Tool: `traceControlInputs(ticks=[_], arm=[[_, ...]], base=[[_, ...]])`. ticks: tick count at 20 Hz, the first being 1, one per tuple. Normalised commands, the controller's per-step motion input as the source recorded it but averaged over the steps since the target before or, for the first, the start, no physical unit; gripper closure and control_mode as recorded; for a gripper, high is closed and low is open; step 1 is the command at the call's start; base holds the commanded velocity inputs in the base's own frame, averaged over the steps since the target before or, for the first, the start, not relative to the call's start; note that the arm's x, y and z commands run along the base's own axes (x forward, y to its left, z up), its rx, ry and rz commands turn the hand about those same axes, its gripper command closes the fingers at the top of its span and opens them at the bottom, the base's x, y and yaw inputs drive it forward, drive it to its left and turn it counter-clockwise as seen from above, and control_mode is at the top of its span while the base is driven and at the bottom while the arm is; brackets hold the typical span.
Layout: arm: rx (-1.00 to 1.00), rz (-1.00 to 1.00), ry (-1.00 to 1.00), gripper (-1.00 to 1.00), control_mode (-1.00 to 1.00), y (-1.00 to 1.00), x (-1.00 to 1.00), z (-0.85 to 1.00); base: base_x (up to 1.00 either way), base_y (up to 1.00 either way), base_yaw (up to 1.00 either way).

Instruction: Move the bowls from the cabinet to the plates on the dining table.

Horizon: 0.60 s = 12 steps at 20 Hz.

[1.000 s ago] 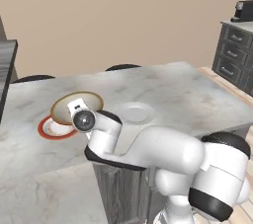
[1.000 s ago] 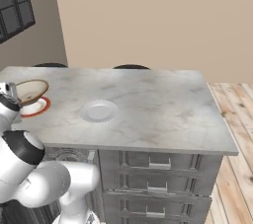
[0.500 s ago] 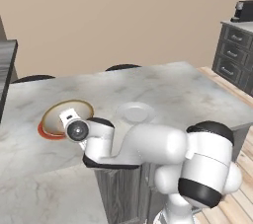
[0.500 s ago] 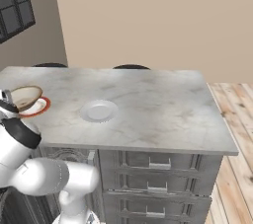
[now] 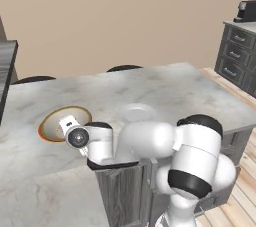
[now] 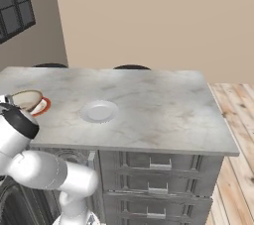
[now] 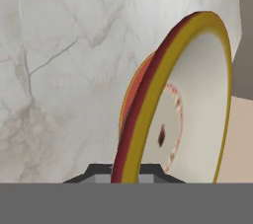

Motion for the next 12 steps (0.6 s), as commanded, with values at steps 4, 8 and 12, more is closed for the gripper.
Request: traceControlInputs(ticks=[4,8,12], arm=[[0.0,0.0,0.0,1.0,-1.0,0.03,0.15,0.0],[0.0,0.0,0.0,1.0,-1.0,0.01,0.14,0.13],[0.0,0.0,0.0,1.0,-1.0,0.0,0.25,0.03]], base=[[0.0,0.0,0.0],[0.0,0.0,0.0],[0.0,0.0,0.0]])
